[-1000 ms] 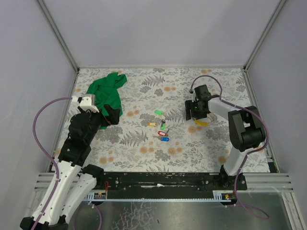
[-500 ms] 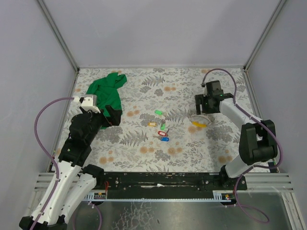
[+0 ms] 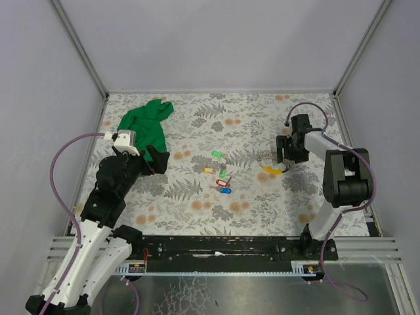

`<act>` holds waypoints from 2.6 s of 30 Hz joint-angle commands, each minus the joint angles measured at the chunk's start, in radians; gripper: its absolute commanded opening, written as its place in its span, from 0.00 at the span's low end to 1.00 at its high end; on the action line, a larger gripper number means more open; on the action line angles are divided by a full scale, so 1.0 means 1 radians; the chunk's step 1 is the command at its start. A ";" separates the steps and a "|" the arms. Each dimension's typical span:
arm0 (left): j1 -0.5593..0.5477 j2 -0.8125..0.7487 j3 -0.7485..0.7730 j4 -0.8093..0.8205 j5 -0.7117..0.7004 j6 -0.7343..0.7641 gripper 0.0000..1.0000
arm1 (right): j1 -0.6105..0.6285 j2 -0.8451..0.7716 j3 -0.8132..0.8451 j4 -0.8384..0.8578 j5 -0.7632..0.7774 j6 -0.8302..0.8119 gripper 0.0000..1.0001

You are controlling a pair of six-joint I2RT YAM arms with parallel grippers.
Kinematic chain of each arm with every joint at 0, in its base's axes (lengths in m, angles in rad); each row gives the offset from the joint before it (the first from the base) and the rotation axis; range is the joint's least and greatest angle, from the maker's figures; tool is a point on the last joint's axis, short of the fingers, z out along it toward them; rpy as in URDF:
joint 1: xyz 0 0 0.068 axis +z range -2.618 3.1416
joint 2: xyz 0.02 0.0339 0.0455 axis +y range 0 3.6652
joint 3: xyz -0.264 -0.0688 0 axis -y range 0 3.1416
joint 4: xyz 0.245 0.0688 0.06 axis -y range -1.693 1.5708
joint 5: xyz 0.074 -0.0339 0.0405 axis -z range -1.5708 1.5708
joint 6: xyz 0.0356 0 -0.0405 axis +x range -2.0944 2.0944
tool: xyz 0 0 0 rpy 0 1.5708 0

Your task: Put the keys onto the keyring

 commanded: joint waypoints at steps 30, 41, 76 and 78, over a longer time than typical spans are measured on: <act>-0.009 0.251 -0.102 0.355 0.432 -0.467 1.00 | -0.003 -0.134 -0.205 0.310 -0.375 0.190 0.00; -0.016 0.350 -0.221 0.681 0.490 -0.697 0.97 | -0.003 -0.280 -0.355 0.599 -0.586 0.405 0.00; -0.234 0.929 -0.168 1.481 0.240 -0.956 0.52 | 0.261 -0.506 -0.560 1.187 -0.519 0.871 0.00; -0.235 0.940 -0.158 1.481 0.231 -0.949 0.50 | 0.266 -0.507 -0.563 1.191 -0.517 0.872 0.00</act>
